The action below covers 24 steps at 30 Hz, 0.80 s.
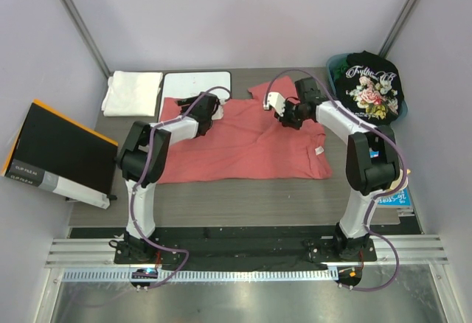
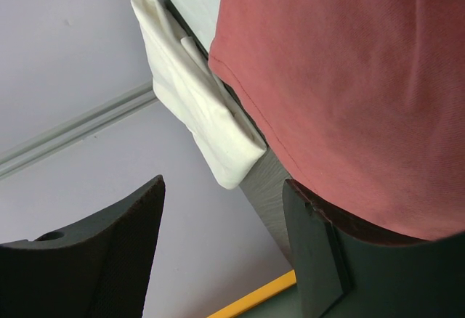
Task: Fold and stack the t-shirts
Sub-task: Fold the flattened tshirt in 1/3 of the way
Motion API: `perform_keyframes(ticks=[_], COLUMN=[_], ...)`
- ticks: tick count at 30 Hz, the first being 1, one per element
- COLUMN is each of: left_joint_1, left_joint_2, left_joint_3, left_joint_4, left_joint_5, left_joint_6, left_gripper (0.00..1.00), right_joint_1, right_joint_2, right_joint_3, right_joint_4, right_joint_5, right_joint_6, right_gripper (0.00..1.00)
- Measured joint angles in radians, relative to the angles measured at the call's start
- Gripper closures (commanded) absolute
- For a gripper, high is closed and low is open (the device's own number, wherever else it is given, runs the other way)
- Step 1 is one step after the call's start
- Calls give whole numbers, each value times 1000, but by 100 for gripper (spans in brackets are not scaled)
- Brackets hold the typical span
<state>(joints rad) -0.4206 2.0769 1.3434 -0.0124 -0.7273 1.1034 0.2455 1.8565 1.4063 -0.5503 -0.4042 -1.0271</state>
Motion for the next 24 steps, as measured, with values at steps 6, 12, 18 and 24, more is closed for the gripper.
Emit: perform_keyframes(ticks=[6,12,18,24], left_joint_1=[-1,-1,-1,-1], left_joint_2=[10,11,20,21], left_joint_3=[14,16,18,18], left_joint_4=[0,0,0,0], left_joint_5=[0,0,0,0], left_joint_6=[0,0,0,1], left_gripper=[33,33,33,33], right_joint_1=[22,46,55,42], right_joint_2=[8,-17,-50,-60], right_joint_3=[-103,-262,-270,-229], right_joint_4=[259,508,490,259], right_joint_5=[98,167,167,109], right_joint_6=[48,63,11,-97], right_gripper=[99,98,48,47])
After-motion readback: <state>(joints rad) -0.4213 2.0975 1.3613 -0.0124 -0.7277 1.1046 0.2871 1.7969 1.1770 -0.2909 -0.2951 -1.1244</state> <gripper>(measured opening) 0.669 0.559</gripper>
